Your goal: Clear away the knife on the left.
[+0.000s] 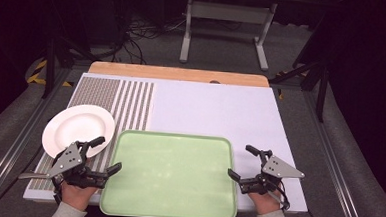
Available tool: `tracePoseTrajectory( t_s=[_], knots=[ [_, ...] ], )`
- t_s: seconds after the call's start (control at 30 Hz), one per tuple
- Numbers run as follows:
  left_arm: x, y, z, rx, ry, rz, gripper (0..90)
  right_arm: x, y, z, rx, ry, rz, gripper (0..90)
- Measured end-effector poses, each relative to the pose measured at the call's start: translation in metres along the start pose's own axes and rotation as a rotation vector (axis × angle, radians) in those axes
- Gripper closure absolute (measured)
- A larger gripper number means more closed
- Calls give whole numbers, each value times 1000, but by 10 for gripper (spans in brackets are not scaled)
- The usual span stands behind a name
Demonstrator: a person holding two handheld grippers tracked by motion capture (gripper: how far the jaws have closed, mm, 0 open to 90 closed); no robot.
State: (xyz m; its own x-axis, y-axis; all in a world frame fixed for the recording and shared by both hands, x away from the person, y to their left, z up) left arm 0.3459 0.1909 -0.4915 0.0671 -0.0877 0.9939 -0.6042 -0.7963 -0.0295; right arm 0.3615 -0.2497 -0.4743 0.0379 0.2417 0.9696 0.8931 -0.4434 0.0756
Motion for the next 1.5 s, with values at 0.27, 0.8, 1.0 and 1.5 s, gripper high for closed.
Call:
tracePoseTrajectory(
  t_s=[0.27,0.8,1.0,1.5],
  knots=[
    [1,2,1,-9,-3,9,1,0,-1,-1,8,3,3,13],
    [6,7,2,-50,-35,32,0,0,-1,-2,9,5,4,14],
    [14,5,-4,-142,-30,6,9,-1,-2,0,17,0,5,16],
    [28,1,-10,-221,-137,112,57,-1,-2,-1,16,1,9,16]
  ],
)
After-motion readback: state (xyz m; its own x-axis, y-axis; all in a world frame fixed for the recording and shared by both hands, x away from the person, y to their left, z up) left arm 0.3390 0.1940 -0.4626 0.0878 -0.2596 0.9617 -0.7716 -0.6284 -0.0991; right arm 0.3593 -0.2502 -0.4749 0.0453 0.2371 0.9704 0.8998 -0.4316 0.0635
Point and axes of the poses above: each handheld gripper's, and its own axes: z roughly forward along the jaws, x roughly out of its top, y roughly to its right, the point moved 6 cm from there along z, roughly forward along the jaws, and after that the axes turned 13 degrees about x, right-handed, at the moved point
